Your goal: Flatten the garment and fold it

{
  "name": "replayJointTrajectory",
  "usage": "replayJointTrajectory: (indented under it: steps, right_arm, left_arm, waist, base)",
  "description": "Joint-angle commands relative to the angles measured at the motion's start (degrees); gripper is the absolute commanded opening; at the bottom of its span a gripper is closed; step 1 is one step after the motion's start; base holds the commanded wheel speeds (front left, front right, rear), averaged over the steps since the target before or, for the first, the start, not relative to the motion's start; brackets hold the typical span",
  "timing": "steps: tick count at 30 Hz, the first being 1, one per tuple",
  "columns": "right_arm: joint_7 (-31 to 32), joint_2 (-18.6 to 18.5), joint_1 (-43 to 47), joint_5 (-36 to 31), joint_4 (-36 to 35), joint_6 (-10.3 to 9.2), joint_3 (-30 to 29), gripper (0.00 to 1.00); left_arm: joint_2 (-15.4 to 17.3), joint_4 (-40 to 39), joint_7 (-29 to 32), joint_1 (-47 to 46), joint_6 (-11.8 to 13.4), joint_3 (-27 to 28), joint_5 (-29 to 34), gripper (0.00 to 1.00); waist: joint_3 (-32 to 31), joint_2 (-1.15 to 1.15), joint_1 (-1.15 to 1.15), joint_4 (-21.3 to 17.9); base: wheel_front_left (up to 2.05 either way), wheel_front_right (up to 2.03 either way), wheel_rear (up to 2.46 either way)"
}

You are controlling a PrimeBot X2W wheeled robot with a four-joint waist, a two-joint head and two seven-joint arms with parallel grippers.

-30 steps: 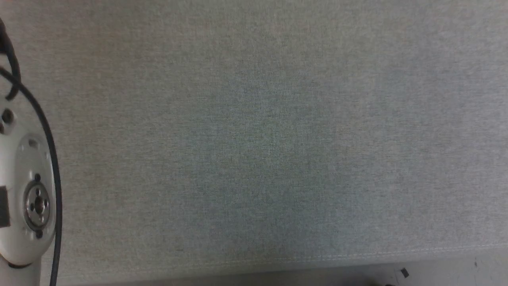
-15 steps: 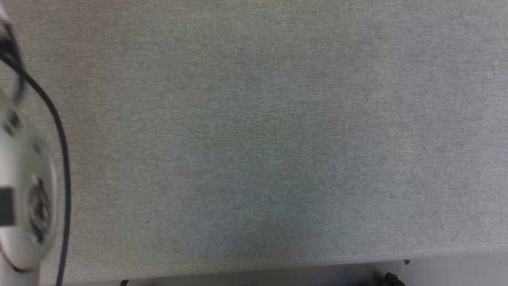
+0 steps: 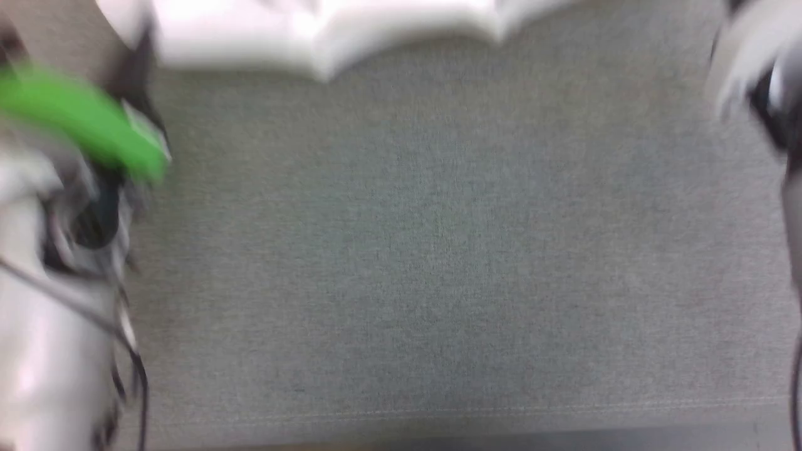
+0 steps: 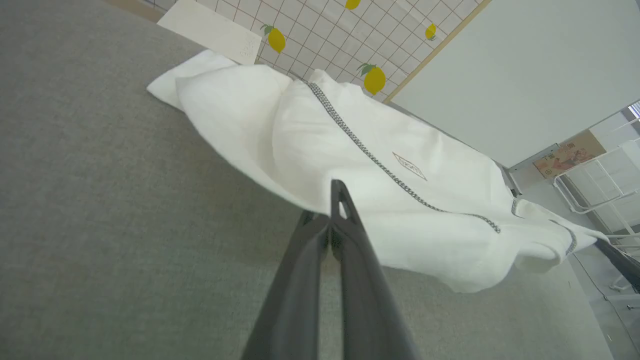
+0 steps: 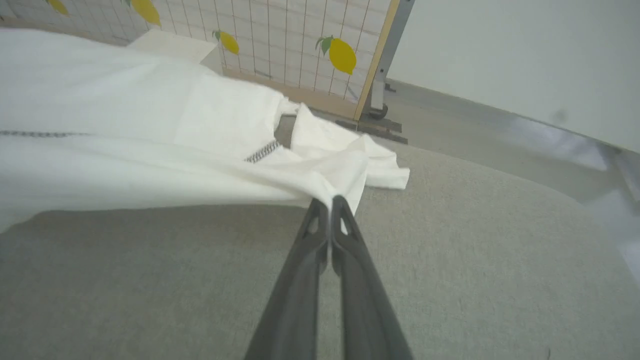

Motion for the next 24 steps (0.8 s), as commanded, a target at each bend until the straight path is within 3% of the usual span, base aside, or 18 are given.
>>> replayJointTrajectory:
  steps: [1, 6, 12, 18, 24]
  right_arm:
    - [3.0, -1.0, 5.1, 1.6, -3.4, -0.12, -0.8, 0.0]
    - [13.9, -1.2, 23.5, 2.8, -18.0, -0.12, -5.8, 0.0]
    - [23.0, 4.3, 42.7, -0.2, -33.0, -0.12, -14.3, 0.0]
    - [25.5, 11.2, 53.8, -2.9, -37.9, -0.12, -19.6, 0.0]
    - [24.1, 14.0, 58.0, -3.9, -35.5, -0.12, -21.5, 0.0]
  left_arm:
    - [0.0, -2.3, 0.8, 5.4, 1.0, -0.2, -0.4, 0.0]
    - [-1.2, -9.6, 3.6, 22.5, 4.0, -0.8, -3.8, 0.0]
    - [-2.9, -12.2, 3.8, 35.2, 5.5, -1.7, -5.6, 0.0]
    - [-4.8, -11.2, 3.7, 41.1, 5.7, -2.7, -7.4, 0.0]
    - [-4.6, -8.4, 4.0, 44.1, 5.7, -4.3, -6.5, 0.0]
  waist:
    - [-6.8, 0.0, 0.01, 1.5]
    - [-11.3, 0.0, 0.01, 2.1]
    - [-15.0, 0.0, 0.01, 2.9]
    - [-17.3, 0.0, 0.01, 3.0]
    - [-18.1, 0.0, 0.01, 2.6]
  base:
    - [0.0, 0.0, 0.0]
    - [0.0, 0.0, 0.0]
    - [0.0, 0.0, 0.0]
    - [0.0, 0.0, 0.0]
    - [0.0, 0.0, 0.0]
